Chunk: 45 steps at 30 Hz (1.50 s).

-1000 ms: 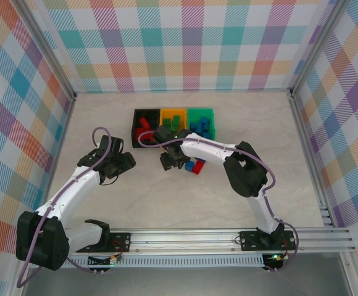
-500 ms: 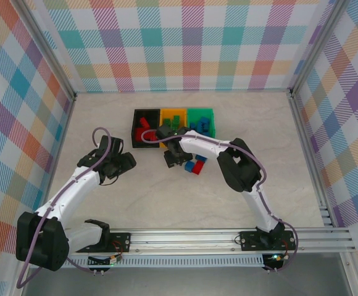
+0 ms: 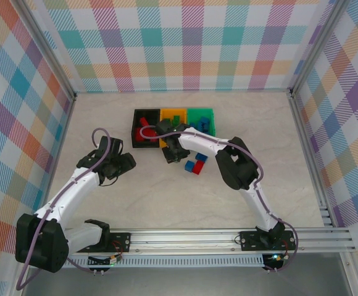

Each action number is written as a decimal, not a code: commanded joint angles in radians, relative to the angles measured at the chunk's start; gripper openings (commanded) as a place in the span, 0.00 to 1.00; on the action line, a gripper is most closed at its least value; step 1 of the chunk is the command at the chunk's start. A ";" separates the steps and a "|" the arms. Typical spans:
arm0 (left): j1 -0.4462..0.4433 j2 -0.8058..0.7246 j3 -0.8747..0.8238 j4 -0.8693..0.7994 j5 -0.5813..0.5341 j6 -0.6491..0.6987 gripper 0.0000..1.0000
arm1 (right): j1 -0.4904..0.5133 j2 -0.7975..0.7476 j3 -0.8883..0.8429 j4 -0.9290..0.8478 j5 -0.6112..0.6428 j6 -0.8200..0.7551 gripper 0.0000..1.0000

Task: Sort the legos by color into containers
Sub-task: Pick up the lego from the center of the table, then place the lego in the container.

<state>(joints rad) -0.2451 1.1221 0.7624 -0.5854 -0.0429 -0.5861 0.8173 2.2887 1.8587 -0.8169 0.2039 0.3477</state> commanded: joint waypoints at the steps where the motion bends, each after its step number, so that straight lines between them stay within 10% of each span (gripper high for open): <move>1: 0.015 -0.026 -0.010 -0.029 -0.003 0.013 0.66 | -0.005 -0.039 -0.034 0.002 -0.030 -0.010 0.31; 10: 0.015 0.034 -0.021 0.028 0.081 0.005 0.66 | -0.053 -0.166 -0.036 0.074 -0.095 -0.019 0.29; 26: 0.015 0.018 -0.034 0.029 0.165 0.010 0.66 | -0.242 0.161 0.605 -0.039 -0.225 -0.036 0.33; 35: 0.014 0.034 -0.037 0.062 0.210 0.013 0.66 | -0.236 0.148 0.561 -0.044 -0.228 -0.049 0.47; 45: -0.062 0.117 -0.037 0.213 0.334 0.023 0.67 | -0.209 -0.223 -0.025 0.197 -0.229 -0.032 0.56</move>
<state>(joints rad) -0.2760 1.2114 0.7292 -0.4351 0.2367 -0.5789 0.5941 2.1784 1.9312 -0.6910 -0.0128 0.3058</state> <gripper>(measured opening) 0.666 0.564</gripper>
